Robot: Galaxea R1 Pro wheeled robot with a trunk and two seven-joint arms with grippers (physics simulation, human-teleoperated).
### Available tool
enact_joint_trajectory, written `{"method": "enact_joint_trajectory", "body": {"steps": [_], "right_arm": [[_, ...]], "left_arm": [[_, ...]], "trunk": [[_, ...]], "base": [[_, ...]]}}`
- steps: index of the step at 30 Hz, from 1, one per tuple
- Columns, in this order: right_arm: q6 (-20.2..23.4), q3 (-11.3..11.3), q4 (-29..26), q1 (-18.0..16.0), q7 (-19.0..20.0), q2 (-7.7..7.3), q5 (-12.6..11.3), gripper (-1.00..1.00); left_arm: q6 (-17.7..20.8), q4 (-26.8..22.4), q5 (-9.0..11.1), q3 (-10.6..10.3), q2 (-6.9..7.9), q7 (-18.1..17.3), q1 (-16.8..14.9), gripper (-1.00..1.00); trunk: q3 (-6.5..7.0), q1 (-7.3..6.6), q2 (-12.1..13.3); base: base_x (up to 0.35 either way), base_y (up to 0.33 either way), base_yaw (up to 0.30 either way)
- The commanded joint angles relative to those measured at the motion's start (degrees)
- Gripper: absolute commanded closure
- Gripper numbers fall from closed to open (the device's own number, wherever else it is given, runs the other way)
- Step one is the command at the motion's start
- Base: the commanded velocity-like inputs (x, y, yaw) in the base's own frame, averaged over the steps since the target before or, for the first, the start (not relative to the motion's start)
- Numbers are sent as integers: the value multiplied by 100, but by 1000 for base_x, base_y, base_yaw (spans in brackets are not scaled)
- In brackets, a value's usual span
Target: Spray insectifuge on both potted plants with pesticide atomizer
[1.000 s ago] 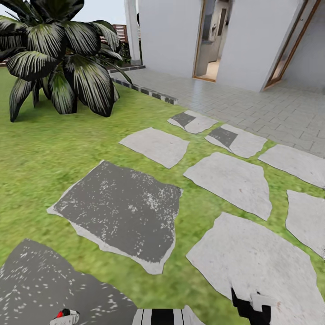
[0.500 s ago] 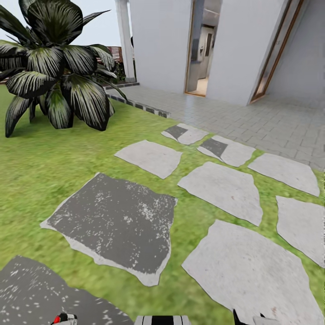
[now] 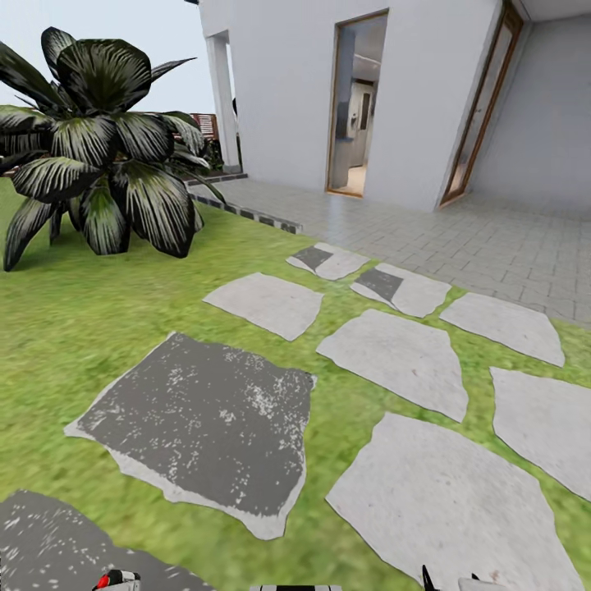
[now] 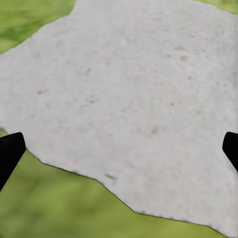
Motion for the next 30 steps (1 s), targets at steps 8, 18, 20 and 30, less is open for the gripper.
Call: {"method": "enact_joint_trajectory", "body": {"steps": [8,18,20,30], "right_arm": [[-18,2,-5,-2,-4,13,13,-100],[-21,5,-14,-2,-18,20,17,-100],[-24,9,-14,-2,-18,20,17,-100],[-26,8,-14,-2,-26,20,17,-100]], "left_arm": [[-12,6,53,32,-2,-42,-4,100],[-20,6,64,32,-3,-41,4,100],[-21,6,66,31,-6,-41,8,100],[-14,6,72,32,-11,-41,31,100]], "trunk": [[193,-22,9],[257,-49,52],[257,-49,52],[254,-49,52]], "base": [[0,0,235],[0,0,277],[-19,0,278],[-277,60,278]]}}
